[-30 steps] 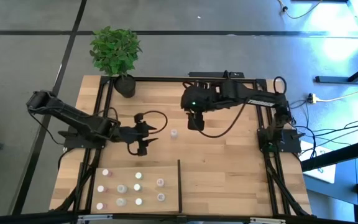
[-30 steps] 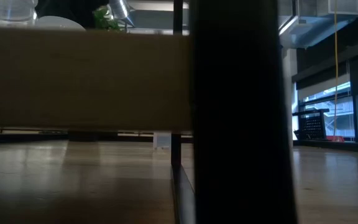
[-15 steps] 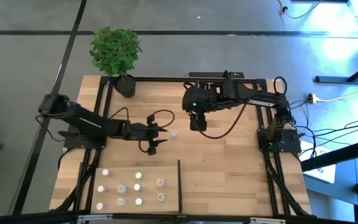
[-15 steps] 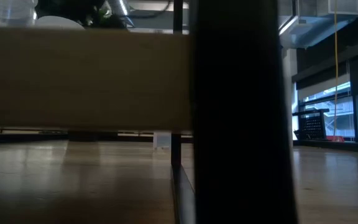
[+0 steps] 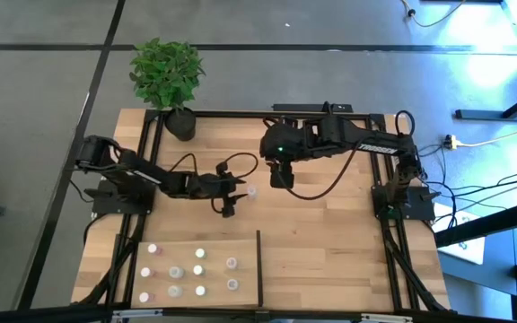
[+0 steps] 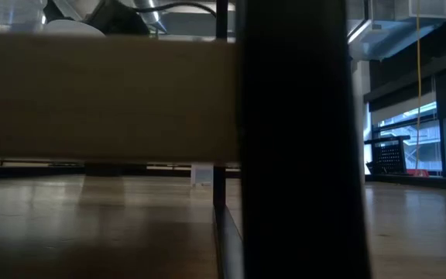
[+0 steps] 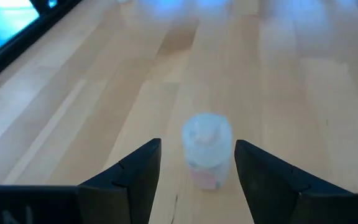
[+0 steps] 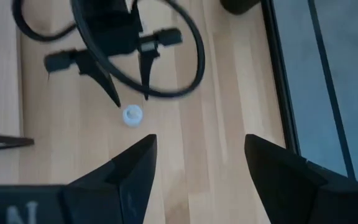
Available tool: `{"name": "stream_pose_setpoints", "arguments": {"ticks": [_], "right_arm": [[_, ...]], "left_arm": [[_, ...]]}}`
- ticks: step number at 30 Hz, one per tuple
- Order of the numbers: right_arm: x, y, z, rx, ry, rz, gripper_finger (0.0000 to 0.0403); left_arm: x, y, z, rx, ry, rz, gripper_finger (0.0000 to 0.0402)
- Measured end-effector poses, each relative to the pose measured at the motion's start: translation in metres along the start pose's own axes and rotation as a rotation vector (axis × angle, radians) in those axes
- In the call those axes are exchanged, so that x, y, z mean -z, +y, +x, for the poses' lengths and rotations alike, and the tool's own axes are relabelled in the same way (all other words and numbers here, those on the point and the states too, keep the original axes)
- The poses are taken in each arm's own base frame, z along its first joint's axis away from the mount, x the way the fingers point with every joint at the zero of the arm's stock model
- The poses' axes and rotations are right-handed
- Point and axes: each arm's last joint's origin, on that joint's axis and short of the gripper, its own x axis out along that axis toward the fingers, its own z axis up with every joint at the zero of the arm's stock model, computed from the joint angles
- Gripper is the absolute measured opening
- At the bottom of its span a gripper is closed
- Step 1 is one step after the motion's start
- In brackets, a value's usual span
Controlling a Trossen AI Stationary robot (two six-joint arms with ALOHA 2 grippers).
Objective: Pick and place medicine bottles onto shelf by color
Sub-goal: Put the transparent pill bottle on the shelf aligned with the other transparent pill bottles
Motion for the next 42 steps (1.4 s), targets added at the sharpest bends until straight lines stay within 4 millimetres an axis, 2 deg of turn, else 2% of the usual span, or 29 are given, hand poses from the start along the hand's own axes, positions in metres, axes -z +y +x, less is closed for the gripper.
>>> {"name": "stream_pose_setpoints", "arguments": {"ticks": [16, 26, 34, 42], "right_arm": [[-0.013, -0.001, -0.001, 0.004, -0.13, 0.036, 0.0244], [-0.014, -0.001, -0.001, 0.004, -0.137, 0.038, 0.0244], [-0.014, -0.001, -0.001, 0.005, -0.146, 0.041, 0.0244], [-0.015, -0.001, -0.001, 0.005, -0.152, 0.042, 0.0244]], "left_arm": [[0.0, 0.0, 0.0, 0.031, 0.004, 0.002, 0.02], [0.001, 0.001, 0.003, 0.016, -0.003, -0.006, 0.0272], [0.005, 0.001, 0.013, 0.012, -0.035, -0.02, 0.0279], [0.007, -0.005, 0.033, 0.012, -0.019, -0.016, 0.0279]]}}
